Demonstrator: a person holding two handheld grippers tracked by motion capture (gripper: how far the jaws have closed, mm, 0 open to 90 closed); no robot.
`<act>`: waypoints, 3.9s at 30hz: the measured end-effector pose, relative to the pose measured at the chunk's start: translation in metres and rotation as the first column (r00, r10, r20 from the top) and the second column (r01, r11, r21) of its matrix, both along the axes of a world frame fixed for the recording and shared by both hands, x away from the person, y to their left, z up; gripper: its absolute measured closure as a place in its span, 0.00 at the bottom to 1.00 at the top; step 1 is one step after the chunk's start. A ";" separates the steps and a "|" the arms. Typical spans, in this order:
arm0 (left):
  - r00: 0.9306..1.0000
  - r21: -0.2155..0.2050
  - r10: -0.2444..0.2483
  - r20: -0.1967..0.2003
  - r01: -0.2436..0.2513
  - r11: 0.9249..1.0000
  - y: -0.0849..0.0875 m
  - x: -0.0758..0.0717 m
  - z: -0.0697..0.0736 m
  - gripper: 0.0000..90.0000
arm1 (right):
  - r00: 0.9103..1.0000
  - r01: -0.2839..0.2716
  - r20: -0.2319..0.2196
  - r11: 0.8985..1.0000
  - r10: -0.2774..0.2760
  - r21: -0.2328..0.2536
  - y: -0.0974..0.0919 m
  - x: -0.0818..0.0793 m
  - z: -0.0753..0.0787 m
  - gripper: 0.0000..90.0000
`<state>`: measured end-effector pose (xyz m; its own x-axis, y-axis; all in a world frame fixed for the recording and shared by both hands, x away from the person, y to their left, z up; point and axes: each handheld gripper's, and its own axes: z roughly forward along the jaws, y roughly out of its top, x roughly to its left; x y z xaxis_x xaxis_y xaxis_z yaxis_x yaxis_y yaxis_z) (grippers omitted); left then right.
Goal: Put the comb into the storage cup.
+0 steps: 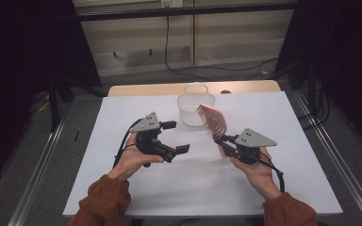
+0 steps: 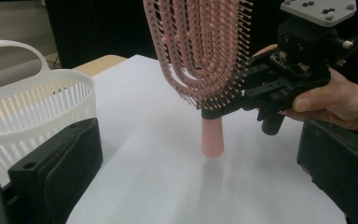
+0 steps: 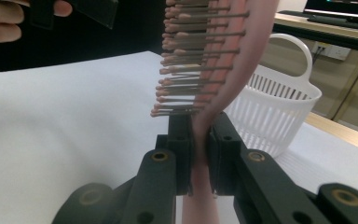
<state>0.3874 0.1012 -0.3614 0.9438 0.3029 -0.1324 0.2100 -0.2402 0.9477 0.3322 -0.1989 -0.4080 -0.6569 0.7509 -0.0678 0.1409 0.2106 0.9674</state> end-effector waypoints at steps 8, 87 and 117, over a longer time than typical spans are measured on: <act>0.999 -0.033 0.049 0.015 -0.049 0.998 0.006 0.002 0.004 0.03 | 0.999 -0.043 -0.022 0.998 0.044 0.039 0.002 0.000 -0.002 0.91; 0.983 -0.122 -0.169 0.077 0.177 0.977 -0.034 -0.001 0.022 0.44 | 0.906 -0.383 -0.087 0.891 0.414 0.243 0.024 -0.003 -0.009 0.91; 0.983 -0.121 -0.166 0.083 0.175 0.977 -0.041 -0.005 0.023 0.71 | 0.911 -0.369 -0.101 0.901 0.399 0.230 0.022 -0.001 -0.010 0.80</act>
